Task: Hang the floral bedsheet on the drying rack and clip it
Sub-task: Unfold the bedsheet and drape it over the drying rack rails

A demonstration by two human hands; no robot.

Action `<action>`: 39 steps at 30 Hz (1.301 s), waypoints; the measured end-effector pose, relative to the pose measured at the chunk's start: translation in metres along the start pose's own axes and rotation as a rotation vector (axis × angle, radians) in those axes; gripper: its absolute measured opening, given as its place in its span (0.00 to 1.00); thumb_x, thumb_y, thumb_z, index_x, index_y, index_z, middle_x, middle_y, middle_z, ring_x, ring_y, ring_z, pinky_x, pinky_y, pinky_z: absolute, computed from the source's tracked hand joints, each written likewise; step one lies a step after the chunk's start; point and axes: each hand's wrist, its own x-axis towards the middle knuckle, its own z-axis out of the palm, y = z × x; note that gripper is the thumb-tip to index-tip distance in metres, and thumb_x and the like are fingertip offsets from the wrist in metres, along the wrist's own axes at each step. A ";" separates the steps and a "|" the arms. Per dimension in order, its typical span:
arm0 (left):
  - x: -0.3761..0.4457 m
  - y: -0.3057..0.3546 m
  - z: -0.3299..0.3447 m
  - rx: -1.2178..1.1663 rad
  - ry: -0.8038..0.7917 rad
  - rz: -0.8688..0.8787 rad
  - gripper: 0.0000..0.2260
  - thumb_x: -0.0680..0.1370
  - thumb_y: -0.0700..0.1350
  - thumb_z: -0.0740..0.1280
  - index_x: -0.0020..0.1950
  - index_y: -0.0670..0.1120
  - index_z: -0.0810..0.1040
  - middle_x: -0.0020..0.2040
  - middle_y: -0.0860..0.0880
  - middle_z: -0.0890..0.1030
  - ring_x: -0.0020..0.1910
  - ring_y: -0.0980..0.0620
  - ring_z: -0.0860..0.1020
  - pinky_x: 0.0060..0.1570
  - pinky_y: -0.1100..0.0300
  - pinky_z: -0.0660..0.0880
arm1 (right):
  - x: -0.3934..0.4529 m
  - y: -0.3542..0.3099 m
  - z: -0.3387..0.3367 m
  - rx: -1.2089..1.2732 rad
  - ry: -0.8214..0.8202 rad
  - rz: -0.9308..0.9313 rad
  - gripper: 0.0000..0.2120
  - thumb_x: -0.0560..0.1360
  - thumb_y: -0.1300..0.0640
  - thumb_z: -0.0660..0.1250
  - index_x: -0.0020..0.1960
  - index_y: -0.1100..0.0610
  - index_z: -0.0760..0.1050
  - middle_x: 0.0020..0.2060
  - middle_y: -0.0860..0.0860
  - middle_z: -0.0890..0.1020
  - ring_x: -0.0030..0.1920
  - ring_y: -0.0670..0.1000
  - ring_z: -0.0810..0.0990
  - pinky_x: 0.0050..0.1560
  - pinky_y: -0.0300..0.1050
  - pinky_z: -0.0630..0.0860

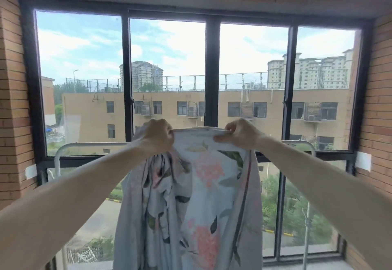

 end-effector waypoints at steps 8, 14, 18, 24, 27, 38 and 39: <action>0.026 -0.007 -0.034 0.066 0.086 -0.074 0.11 0.78 0.40 0.62 0.42 0.45 0.83 0.35 0.49 0.84 0.33 0.50 0.81 0.30 0.61 0.73 | -0.062 0.110 0.037 -0.376 -0.282 0.325 0.07 0.75 0.62 0.63 0.41 0.56 0.79 0.37 0.47 0.80 0.37 0.47 0.80 0.30 0.36 0.74; 0.027 -0.034 -0.044 0.128 0.107 -0.163 0.09 0.78 0.41 0.65 0.49 0.44 0.85 0.43 0.49 0.84 0.35 0.51 0.78 0.31 0.61 0.71 | -0.102 0.175 0.008 -0.210 -0.074 0.723 0.12 0.76 0.68 0.60 0.43 0.65 0.82 0.32 0.56 0.86 0.33 0.56 0.83 0.28 0.44 0.79; 0.020 -0.033 -0.039 0.089 0.045 -0.205 0.09 0.76 0.40 0.63 0.38 0.44 0.80 0.35 0.47 0.80 0.34 0.47 0.78 0.34 0.59 0.72 | -0.092 0.154 -0.022 0.209 0.239 0.788 0.14 0.79 0.64 0.53 0.39 0.65 0.74 0.22 0.59 0.79 0.22 0.54 0.78 0.22 0.40 0.74; 0.011 -0.043 -0.020 0.041 -0.088 -0.168 0.18 0.79 0.54 0.63 0.32 0.48 0.71 0.28 0.50 0.72 0.29 0.48 0.74 0.37 0.59 0.74 | -0.078 0.147 -0.027 0.493 0.344 0.758 0.11 0.75 0.59 0.58 0.36 0.57 0.73 0.27 0.56 0.75 0.30 0.58 0.76 0.32 0.45 0.70; 0.013 -0.059 -0.023 0.030 -0.111 -0.157 0.14 0.77 0.44 0.63 0.31 0.49 0.68 0.28 0.50 0.69 0.27 0.50 0.68 0.32 0.61 0.68 | -0.068 0.145 -0.061 0.558 0.554 0.657 0.16 0.74 0.65 0.53 0.36 0.57 0.78 0.33 0.58 0.77 0.30 0.56 0.75 0.28 0.43 0.71; 0.065 -0.062 -0.050 -0.065 0.080 -0.084 0.23 0.83 0.58 0.62 0.32 0.46 0.71 0.25 0.48 0.72 0.25 0.50 0.70 0.31 0.59 0.71 | -0.027 0.093 -0.185 -0.001 0.875 0.161 0.19 0.76 0.66 0.53 0.47 0.50 0.79 0.40 0.48 0.81 0.33 0.41 0.79 0.39 0.45 0.79; 0.063 -0.059 -0.048 -0.059 0.079 -0.078 0.25 0.83 0.60 0.61 0.32 0.46 0.72 0.26 0.47 0.73 0.25 0.49 0.71 0.32 0.59 0.71 | -0.028 0.096 -0.183 -0.004 0.908 0.156 0.17 0.77 0.64 0.53 0.48 0.50 0.79 0.40 0.47 0.82 0.33 0.42 0.80 0.36 0.46 0.78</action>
